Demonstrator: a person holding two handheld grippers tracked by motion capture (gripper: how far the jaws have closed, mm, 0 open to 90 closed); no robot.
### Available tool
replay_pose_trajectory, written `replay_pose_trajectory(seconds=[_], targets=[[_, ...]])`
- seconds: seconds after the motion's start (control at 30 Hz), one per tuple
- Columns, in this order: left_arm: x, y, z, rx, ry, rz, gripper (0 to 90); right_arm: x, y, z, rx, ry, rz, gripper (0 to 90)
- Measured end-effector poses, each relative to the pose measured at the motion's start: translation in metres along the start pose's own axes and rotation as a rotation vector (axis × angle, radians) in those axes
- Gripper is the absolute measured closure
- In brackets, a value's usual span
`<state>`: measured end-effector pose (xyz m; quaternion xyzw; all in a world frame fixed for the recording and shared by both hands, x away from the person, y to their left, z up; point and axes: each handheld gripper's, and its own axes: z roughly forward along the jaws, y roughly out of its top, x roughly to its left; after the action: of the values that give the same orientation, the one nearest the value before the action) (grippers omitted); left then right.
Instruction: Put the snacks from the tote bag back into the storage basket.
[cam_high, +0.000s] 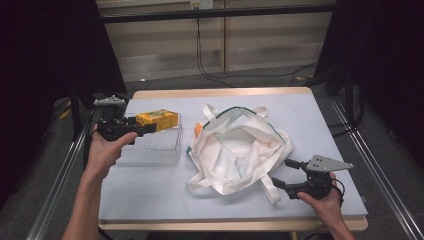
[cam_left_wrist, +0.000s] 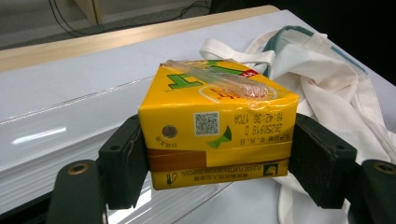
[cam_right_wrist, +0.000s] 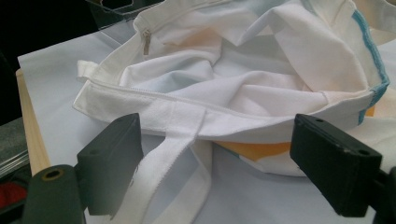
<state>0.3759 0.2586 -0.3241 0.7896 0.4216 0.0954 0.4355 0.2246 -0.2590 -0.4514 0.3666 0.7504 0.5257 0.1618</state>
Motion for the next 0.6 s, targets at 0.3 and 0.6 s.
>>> replay_pose_trajectory(seconds=[0.3, 0.6], targets=[[0.009, 0.012, 0.009, 0.079, 0.052, -0.015, 27.2, 0.000, 0.000, 0.000, -0.001, 0.004, 0.004, 16.6], [0.011, 0.024, 0.019, 0.141, 0.080, -0.038, 27.2, -0.001, -0.001, 0.000, -0.007, 0.004, 0.006, 16.6]])
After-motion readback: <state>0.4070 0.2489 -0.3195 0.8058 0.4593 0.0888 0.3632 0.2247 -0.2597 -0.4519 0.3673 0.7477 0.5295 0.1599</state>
